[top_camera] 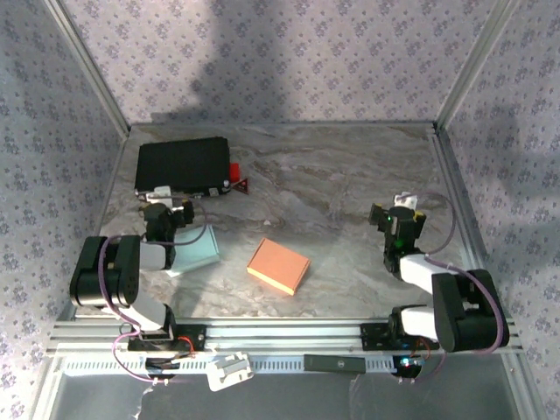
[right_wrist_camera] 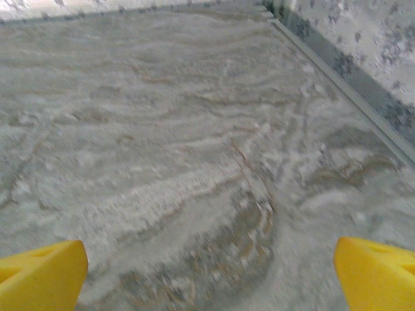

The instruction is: Fold the paper box

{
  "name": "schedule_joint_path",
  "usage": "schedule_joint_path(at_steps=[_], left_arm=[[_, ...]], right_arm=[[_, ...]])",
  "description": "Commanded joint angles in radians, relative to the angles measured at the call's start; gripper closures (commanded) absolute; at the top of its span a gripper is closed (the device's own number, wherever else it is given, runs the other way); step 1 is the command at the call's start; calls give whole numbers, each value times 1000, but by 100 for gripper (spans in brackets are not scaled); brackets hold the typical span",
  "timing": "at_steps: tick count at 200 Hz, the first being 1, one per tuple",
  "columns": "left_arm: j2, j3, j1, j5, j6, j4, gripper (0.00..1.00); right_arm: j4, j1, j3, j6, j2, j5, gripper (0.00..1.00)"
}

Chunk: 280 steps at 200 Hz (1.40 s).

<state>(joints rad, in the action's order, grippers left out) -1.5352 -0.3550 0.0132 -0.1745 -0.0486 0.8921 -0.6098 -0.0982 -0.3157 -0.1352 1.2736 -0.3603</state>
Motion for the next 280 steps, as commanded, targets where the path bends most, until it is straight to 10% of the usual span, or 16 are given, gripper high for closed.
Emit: schedule_joint_path(at_steps=[1, 72, 175, 280], left_arm=[[4, -23, 10, 30, -30, -17, 0], [6, -30, 6, 25, -26, -30, 0], [2, -45, -12, 18, -1, -53, 0], [2, -45, -12, 19, -1, -53, 0]], right_arm=[[5, 7, -41, 22, 12, 44, 1], [-105, 137, 64, 39, -66, 195, 1], [-522, 151, 96, 110, 253, 262, 1], [-220, 101, -61, 134, 246, 156, 1]])
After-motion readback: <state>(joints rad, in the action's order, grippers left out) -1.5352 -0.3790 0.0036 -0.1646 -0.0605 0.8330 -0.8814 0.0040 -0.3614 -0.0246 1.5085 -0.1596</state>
